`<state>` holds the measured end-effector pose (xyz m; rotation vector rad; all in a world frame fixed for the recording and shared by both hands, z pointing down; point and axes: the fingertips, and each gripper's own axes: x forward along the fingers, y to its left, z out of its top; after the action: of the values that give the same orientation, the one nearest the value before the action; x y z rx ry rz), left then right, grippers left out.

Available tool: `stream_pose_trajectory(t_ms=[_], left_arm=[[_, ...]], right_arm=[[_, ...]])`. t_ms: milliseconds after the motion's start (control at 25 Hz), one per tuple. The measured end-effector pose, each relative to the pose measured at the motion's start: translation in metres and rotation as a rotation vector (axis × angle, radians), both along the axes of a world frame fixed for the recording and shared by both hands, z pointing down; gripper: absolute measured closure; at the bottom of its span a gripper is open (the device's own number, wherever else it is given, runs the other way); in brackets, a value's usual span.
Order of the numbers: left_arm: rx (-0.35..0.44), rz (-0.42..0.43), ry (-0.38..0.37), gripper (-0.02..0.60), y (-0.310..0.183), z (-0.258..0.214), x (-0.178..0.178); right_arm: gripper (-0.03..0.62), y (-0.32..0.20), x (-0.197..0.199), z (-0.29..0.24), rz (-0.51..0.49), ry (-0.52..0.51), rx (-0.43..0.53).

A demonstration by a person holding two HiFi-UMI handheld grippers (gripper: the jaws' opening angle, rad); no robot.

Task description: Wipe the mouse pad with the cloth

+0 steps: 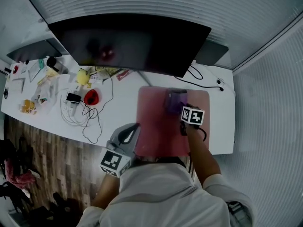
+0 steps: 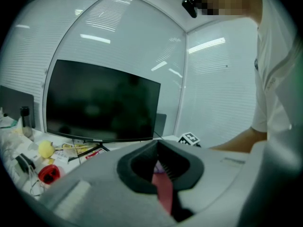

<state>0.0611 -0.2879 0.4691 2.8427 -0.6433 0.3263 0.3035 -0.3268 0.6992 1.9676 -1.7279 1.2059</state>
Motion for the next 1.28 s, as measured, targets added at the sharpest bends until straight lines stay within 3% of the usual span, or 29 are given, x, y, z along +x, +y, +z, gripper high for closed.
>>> stream_pose_trajectory(t_ms=[440, 640, 800, 1040, 1280], left_arm=[[0.012, 0.003, 0.003, 0.578, 0.043, -0.001, 0.077], [0.014, 0.043, -0.015, 0.578, 0.06, -0.001, 0.103], [0.021, 0.084, -0.025, 0.578, 0.069, -0.003, 0.115], [0.037, 0.121, -0.011, 0.578, 0.069, -0.016, 0.112], [0.027, 0.08, -0.008, 0.578, 0.061, -0.019, 0.056]], right_arm=[[0.542, 0.079, 0.142, 0.007, 0.169, 0.033, -0.034], [0.542, 0.122, 0.196, 0.011, 0.315, 0.042, -0.037], [0.542, 0.152, 0.217, 0.006, 0.42, 0.041, -0.018], [0.542, 0.146, 0.181, -0.051, 0.353, 0.019, 0.136], [0.542, 0.093, 0.058, -0.097, 0.115, -0.094, 0.24]])
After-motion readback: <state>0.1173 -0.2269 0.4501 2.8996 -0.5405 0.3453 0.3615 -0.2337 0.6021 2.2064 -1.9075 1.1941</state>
